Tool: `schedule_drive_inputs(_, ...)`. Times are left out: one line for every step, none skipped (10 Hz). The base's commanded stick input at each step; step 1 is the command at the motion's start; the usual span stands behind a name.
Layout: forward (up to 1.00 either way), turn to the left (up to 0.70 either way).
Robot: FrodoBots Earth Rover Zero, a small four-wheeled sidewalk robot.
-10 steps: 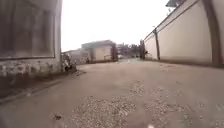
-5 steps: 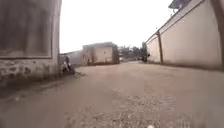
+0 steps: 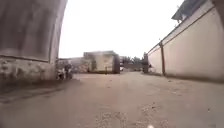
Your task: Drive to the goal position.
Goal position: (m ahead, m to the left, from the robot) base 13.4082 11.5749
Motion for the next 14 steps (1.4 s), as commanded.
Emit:
schedule_drive_inputs(0.70, 0.09)
schedule_drive_inputs(0.70, 0.09)
schedule_drive_inputs(0.70, 0.09)
schedule_drive_inputs(0.70, 0.09)
schedule_drive_inputs(0.70, 0.09)
schedule_drive_inputs(0.70, 0.08)
schedule_drive_inputs(0.70, 0.07)
schedule_drive_inputs(0.70, -0.24)
schedule_drive_inputs(0.70, -0.33)
schedule_drive_inputs(0.70, -0.34)
schedule_drive_inputs(0.70, -0.12)
schedule_drive_inputs(0.70, -0.24)
schedule_drive_inputs(0.70, -0.13)
schedule_drive_inputs(0.70, -0.28)
